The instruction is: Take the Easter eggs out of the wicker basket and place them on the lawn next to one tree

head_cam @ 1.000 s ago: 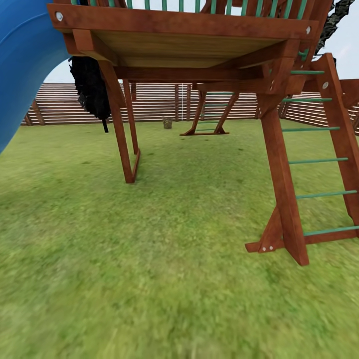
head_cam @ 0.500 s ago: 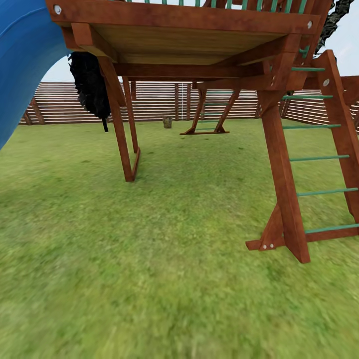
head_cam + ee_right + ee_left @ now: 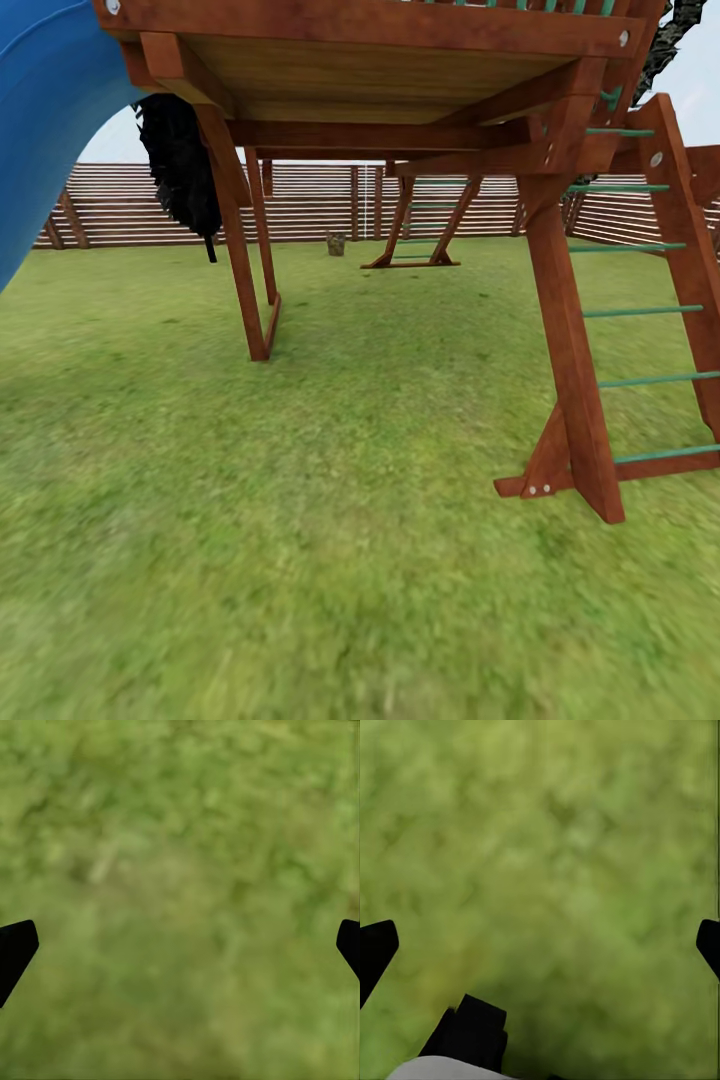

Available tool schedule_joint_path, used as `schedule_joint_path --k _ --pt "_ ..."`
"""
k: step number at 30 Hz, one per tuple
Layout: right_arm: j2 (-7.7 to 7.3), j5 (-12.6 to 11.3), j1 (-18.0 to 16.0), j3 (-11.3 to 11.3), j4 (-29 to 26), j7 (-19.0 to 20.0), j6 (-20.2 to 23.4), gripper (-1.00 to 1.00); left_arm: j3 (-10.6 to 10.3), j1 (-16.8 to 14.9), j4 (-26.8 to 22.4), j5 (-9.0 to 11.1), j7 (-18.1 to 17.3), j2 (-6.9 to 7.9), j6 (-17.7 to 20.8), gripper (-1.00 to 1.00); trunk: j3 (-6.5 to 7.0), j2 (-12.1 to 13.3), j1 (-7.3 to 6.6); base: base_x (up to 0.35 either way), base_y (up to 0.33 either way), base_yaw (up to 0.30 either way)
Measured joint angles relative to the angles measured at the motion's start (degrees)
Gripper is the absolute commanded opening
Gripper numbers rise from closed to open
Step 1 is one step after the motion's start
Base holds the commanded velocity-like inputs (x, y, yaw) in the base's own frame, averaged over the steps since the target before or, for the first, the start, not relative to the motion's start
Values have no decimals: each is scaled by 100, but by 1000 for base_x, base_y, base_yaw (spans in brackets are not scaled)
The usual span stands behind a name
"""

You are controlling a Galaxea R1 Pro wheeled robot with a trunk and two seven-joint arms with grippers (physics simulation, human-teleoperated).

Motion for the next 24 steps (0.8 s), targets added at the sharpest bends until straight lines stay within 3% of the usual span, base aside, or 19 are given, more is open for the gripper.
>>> schedule_joint_path --k 6,24 --pt "-23 19 -17 20 12 1 -11 100 -6 -28 64 -118 1 -131 0 100 -108 -241 132 0 0 0" --pt "-32 23 -18 22 -5 1 1 100 -4 -32 76 -130 -7 -180 0 100 -431 -963 527 0 0 0"
